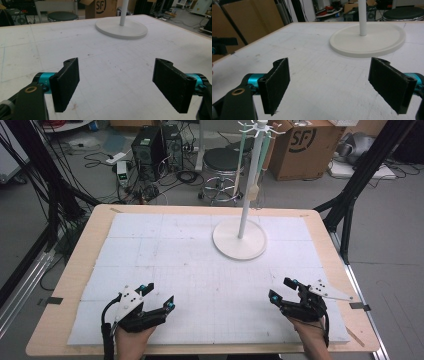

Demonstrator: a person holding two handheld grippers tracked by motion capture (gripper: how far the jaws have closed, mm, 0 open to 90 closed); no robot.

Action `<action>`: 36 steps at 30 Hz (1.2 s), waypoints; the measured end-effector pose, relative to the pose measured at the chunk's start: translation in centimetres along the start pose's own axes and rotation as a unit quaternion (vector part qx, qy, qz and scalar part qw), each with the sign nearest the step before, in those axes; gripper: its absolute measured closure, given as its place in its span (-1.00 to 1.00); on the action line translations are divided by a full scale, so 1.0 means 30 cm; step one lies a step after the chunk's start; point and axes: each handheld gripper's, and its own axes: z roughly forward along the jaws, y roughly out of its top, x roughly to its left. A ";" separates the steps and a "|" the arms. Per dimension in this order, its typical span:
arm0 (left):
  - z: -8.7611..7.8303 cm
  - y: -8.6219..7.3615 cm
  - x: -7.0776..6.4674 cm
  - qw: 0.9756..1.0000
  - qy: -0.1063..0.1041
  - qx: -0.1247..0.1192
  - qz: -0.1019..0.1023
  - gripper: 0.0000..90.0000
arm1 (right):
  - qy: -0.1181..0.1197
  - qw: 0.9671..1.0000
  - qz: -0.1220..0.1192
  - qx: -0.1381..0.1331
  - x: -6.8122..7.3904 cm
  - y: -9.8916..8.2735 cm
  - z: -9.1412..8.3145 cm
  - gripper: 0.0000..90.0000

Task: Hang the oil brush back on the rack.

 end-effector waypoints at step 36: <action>0.017 -0.014 0.019 1.000 0.004 0.010 0.011 -0.52 | -0.039 0.999 -0.011 0.015 -0.010 -0.035 0.004 -0.63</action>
